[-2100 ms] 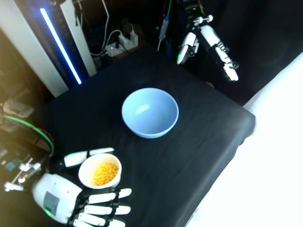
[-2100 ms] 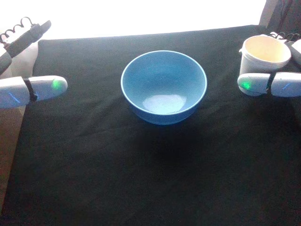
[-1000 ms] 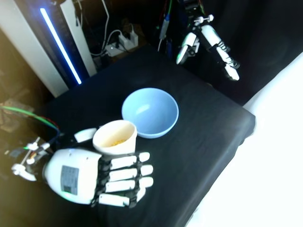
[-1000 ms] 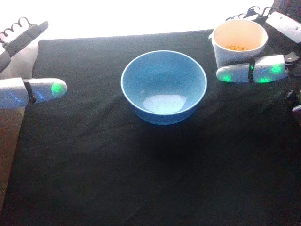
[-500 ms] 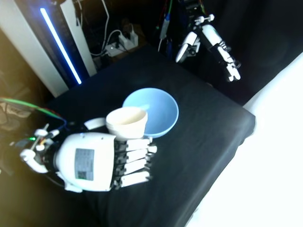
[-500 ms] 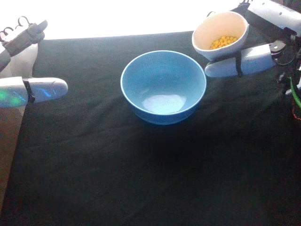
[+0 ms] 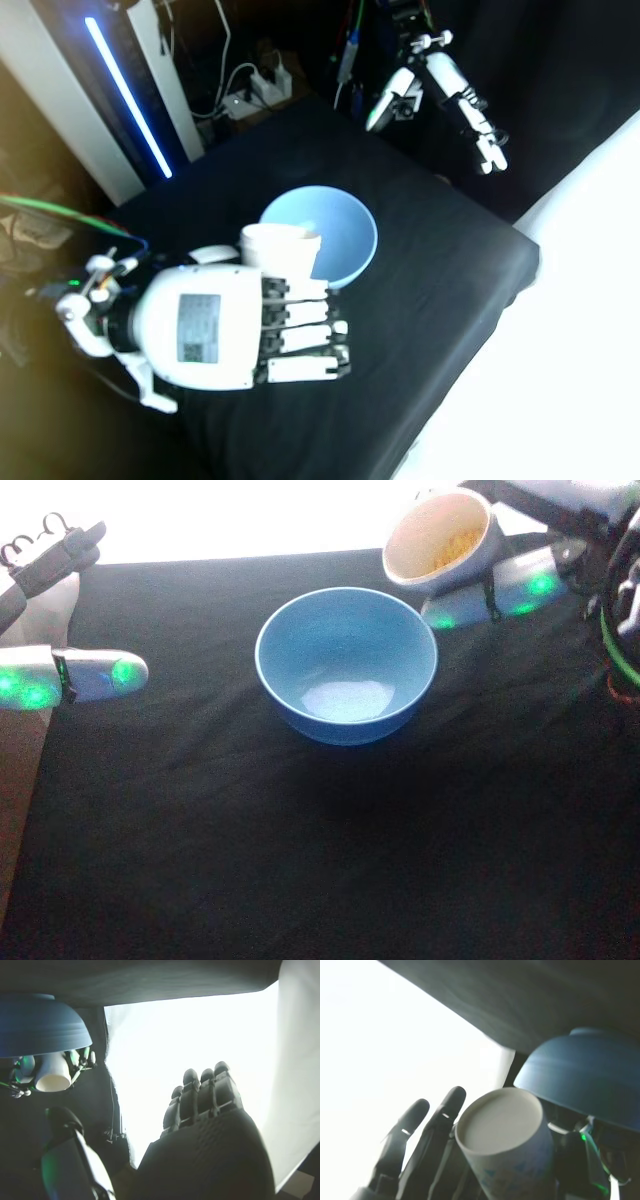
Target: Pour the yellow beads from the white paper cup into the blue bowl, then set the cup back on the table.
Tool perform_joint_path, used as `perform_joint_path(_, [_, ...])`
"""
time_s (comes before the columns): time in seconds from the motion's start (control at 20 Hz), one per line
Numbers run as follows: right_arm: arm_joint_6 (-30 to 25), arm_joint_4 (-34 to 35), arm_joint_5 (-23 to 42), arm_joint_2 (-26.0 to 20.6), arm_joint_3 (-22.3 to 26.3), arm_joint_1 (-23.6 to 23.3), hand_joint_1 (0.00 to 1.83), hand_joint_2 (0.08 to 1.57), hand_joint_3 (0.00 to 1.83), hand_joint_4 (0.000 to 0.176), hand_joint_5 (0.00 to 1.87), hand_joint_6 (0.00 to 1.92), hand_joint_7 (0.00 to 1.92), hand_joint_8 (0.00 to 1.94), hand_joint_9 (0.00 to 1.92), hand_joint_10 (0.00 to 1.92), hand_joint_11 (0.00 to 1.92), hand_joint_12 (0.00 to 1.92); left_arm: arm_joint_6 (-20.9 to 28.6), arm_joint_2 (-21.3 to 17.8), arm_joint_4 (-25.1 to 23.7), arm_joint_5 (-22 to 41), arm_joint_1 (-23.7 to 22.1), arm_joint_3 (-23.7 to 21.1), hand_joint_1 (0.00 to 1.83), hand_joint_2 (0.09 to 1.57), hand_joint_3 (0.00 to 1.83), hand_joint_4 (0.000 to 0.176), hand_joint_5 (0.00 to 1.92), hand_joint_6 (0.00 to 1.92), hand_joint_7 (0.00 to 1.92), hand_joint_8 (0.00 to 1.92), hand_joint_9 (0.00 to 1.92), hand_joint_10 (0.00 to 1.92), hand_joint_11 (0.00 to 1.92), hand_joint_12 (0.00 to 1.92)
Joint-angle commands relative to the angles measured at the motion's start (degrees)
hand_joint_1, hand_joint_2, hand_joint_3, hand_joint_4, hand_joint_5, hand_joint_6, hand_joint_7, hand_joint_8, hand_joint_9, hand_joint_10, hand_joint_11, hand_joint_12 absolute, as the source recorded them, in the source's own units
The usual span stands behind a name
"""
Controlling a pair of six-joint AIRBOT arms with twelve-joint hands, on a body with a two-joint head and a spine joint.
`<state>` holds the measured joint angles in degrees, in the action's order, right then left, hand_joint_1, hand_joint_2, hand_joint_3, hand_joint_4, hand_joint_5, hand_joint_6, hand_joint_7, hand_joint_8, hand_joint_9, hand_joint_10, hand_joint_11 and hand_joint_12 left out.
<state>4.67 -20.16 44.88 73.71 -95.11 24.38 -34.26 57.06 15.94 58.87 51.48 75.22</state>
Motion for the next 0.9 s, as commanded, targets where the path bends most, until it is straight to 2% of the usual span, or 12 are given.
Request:
perform_joint_path(0.0, [-0.59, 1.63, 5.74, -0.36, 0.01, -0.72, 1.14, 1.03, 0.0, 0.0, 1.18, 0.64, 1.05, 1.15, 1.03, 1.92, 0.97, 1.92, 0.52, 0.03, 0.87, 6.39, -0.65, 0.42, 0.5, 0.68, 0.0, 0.072, 0.0, 0.0, 0.19, 0.01, 0.0, 0.0, 0.0, 0.0])
perform_joint_path(0.05, [-0.59, 1.32, 5.62, -0.36, 0.02, -0.82, 1.14, 1.03, 0.0, 0.0, 1.18, 0.64, 1.05, 1.15, 1.03, 1.92, 0.97, 1.92, 0.52, 0.03, 0.79, 6.29, -0.72, 0.42, 0.5, 0.68, 0.0, 0.072, 0.0, 0.0, 0.19, 0.01, 0.0, 0.0, 0.0, 0.0])
perform_joint_path(0.1, [-0.59, 0.8, 5.25, -0.36, 0.02, -0.98, 1.15, 1.03, 0.0, 0.0, 1.18, 0.63, 1.06, 1.44, 1.19, 1.92, 1.23, 1.92, 0.52, 0.03, 0.71, 6.16, -0.87, 0.44, 0.5, 0.69, 0.0, 0.077, 0.0, 0.0, 0.19, 0.0, 0.0, 0.0, 0.0, 0.0])
perform_joint_path(0.25, [-0.59, -1.03, 4.24, -0.39, 0.05, -1.8, 1.15, 1.04, 0.0, 0.0, 1.16, 0.67, 1.03, 1.16, 1.11, 1.92, 1.22, 1.92, 0.52, -0.03, 0.5, 6.0, -1.14, 0.48, 0.51, 0.69, 0.0, 0.072, 0.0, 0.0, 0.2, 0.01, 0.0, 0.0, 0.0, 0.0])
perform_joint_path(0.35, [-0.59, -1.93, 3.89, -0.39, 0.14, -2.11, 1.27, 1.08, 0.0, 0.0, 1.05, 0.82, 1.07, 0.9, 1.05, 1.92, 1.14, 1.92, 0.52, -0.05, 0.37, 5.92, -1.25, 0.48, 0.51, 0.7, 0.0, 0.065, 0.0, 0.0, 0.2, 0.01, 0.0, 0.0, 0.0, 0.0])
perform_joint_path(0.55, [-0.59, -2.47, 3.83, -0.39, 0.33, -2.53, 1.27, 1.08, 0.0, 0.0, 1.03, 0.85, 1.05, 0.94, 0.91, 1.92, 0.95, 1.92, 0.52, -0.06, 0.15, 5.78, -1.49, 0.52, 0.52, 0.69, 0.0, 0.112, 0.0, 0.0, 0.18, 0.0, 0.0, 0.0, 0.0, 0.0])
perform_joint_path(0.6, [-0.59, -2.53, 3.83, -0.39, 0.38, -2.63, 1.2, 1.07, 0.0, 0.0, 1.09, 0.78, 1.03, 1.08, 0.95, 1.92, 0.99, 1.92, 0.52, -0.06, 0.13, 5.76, -1.52, 0.54, 0.5, 0.68, 0.0, 0.108, 0.0, 0.0, 0.19, 0.01, 0.0, 0.0, 0.0, 0.0])
perform_joint_path(0.65, [-0.59, -2.68, 3.83, -0.4, 0.39, -2.72, 1.25, 1.08, 0.0, 0.0, 1.03, 0.85, 1.03, 0.98, 0.87, 1.92, 0.84, 1.92, 0.52, -0.07, 0.1, 5.7, -1.55, 0.56, 0.49, 0.68, 0.0, 0.095, 0.0, 0.0, 0.18, 0.0, 0.0, 0.0, 0.0, 0.0])
perform_joint_path(0.7, [-0.59, -2.71, 3.83, -0.43, 0.43, -2.74, 1.26, 1.08, 0.0, 0.0, 1.03, 0.86, 1.04, 0.94, 0.91, 1.92, 0.88, 1.92, 0.52, -0.07, 0.09, 5.69, -1.56, 0.56, 0.5, 0.68, 0.0, 0.081, 0.0, 0.0, 0.19, 0.01, 0.0, 0.0, 0.0, 0.0])
perform_joint_path(0.75, [-0.59, -2.74, 3.83, -0.44, 0.49, -2.74, 1.26, 1.09, 0.0, 0.0, 1.01, 0.88, 1.03, 0.95, 0.84, 1.88, 0.8, 1.92, 0.52, -0.07, 0.06, 5.71, -1.58, 0.56, 0.5, 0.67, 0.0, 0.086, 0.0, 0.0, 0.18, 0.0, 0.0, 0.0, 0.0, 0.0])
perform_joint_path(0.8, [-0.59, -2.75, 3.82, -0.44, 0.49, -2.74, 1.26, 1.09, 0.0, 0.0, 1.09, 0.63, 1.04, 1.07, 0.85, 1.81, 0.77, 1.92, 0.52, -0.08, 0.02, 5.67, -1.59, 0.56, 0.49, 0.66, 0.0, 0.092, 0.0, 0.0, 0.19, 0.0, 0.0, 0.0, 0.0, 0.0])
perform_joint_path(0.85, [-0.59, -2.76, 3.82, -0.44, 0.49, -2.74, 1.27, 1.08, 0.0, 0.0, 1.11, 0.52, 1.05, 1.09, 0.88, 1.86, 0.82, 1.92, 0.52, -0.08, 0.02, 5.65, -1.59, 0.56, 0.5, 0.66, 0.0, 0.093, 0.0, 0.0, 0.19, 0.0, 0.0, 0.0, 0.0, 0.0])
